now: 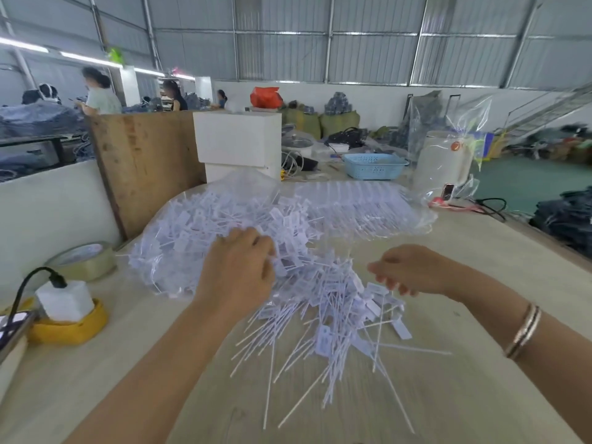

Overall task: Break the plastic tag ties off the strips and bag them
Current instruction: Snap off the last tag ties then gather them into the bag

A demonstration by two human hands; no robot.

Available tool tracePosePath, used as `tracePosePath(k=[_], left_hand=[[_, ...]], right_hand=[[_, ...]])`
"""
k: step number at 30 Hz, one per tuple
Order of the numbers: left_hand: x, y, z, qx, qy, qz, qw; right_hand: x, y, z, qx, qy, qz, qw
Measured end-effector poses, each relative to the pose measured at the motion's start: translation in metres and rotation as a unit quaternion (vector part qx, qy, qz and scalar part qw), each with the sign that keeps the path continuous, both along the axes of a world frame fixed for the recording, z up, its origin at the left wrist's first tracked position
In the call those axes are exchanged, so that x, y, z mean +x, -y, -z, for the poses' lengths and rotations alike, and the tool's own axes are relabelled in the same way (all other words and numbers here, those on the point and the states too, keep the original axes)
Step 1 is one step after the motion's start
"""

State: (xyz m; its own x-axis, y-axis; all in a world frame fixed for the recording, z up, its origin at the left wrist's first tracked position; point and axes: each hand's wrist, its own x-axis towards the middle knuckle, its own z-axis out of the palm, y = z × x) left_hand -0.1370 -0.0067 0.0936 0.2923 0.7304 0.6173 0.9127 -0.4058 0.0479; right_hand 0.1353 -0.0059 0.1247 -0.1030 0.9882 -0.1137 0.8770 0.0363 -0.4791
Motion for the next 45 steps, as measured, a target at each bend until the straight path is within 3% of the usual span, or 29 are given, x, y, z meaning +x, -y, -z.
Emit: tracePosePath(k=[2,5,10,17,24,27,30,34,40,45], left_hand=[[0.019,0.019,0.003,-0.115,0.007,0.075,0.991],[0.039,0.034,0.017,-0.236,-0.076,0.069,0.966],[0.031,0.028,0.024,-0.25,-0.116,-0.054,0.96],[0.031,0.016,0.048,-0.325,-0.151,-0.168,0.918],[0.048,0.011,0.056,-0.339,-0.103,-0.112,0.928],[0.049,0.01,0.054,-0.366,-0.039,-0.089,0.926],[0.047,0.01,0.056,-0.361,0.003,-0.114,0.926],[0.068,0.007,0.065,-0.334,-0.026,-0.069,0.94],[0.082,-0.003,0.072,-0.328,0.055,-0.011,0.943],[0.076,-0.003,0.081,-0.263,0.058,-0.032,0.962]], right_hand=[[0.002,0.007,0.012,-0.049,0.088,0.007,0.995],[-0.001,0.013,0.029,-0.088,0.17,0.01,0.981],[0.013,-0.002,0.037,-0.053,0.25,0.06,0.965],[0.024,-0.021,0.075,-0.04,0.195,0.055,0.978],[0.014,-0.014,0.083,-0.049,0.124,-0.007,0.991],[0.026,-0.001,0.07,-0.028,0.069,0.066,0.995],[0.034,0.01,0.061,-0.097,0.084,0.078,0.989],[0.009,0.015,0.066,-0.153,0.03,0.052,0.986],[-0.006,0.025,0.052,-0.004,0.187,0.014,0.982],[0.002,0.044,0.043,-0.12,0.203,-0.127,0.963]])
